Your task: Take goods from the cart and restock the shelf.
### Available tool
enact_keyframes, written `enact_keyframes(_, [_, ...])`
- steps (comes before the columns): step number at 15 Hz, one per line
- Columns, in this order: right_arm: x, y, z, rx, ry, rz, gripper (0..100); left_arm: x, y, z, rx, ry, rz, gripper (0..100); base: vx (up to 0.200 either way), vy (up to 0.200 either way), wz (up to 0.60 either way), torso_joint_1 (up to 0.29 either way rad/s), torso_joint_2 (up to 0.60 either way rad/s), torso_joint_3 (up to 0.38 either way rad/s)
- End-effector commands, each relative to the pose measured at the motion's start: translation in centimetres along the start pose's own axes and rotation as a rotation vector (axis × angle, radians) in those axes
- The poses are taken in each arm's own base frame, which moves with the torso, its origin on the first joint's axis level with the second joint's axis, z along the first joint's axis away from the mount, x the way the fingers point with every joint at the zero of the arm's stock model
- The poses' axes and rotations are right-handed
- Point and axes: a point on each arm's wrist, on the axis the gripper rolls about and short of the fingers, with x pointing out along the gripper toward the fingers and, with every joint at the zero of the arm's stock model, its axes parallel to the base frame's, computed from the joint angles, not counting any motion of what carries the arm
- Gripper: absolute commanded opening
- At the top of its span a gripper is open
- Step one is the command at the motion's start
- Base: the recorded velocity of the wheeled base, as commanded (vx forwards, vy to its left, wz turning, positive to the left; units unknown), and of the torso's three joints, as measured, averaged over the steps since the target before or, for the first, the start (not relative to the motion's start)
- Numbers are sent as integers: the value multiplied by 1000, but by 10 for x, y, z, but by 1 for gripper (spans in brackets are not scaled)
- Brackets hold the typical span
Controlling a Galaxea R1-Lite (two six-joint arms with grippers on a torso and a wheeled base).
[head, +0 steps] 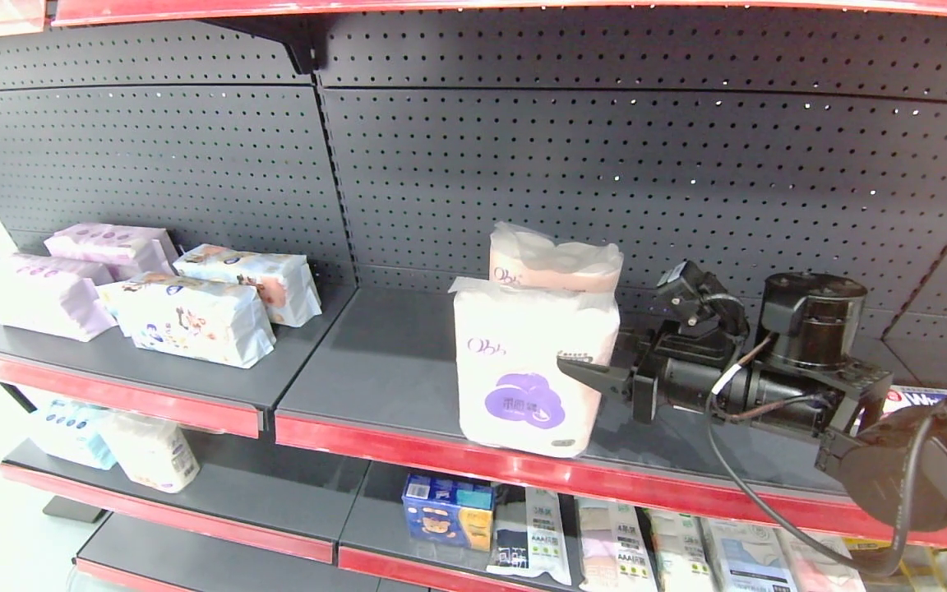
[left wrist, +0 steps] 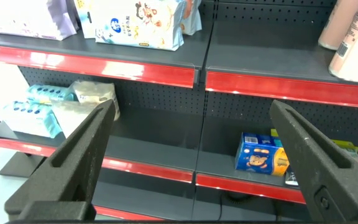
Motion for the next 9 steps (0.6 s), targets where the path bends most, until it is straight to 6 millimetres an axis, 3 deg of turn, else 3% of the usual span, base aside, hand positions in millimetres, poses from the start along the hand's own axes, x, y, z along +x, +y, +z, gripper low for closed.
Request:
enact_keyframes(1, [0,1,-2,3,8,0,0,0,0,0,0,2,2,100,0,0,0,0,0,0])
enact_keyframes(9, [0,0,-1,1,4,-1,0,0,0,0,0,2,1,100,0,0,0,0,0,0])
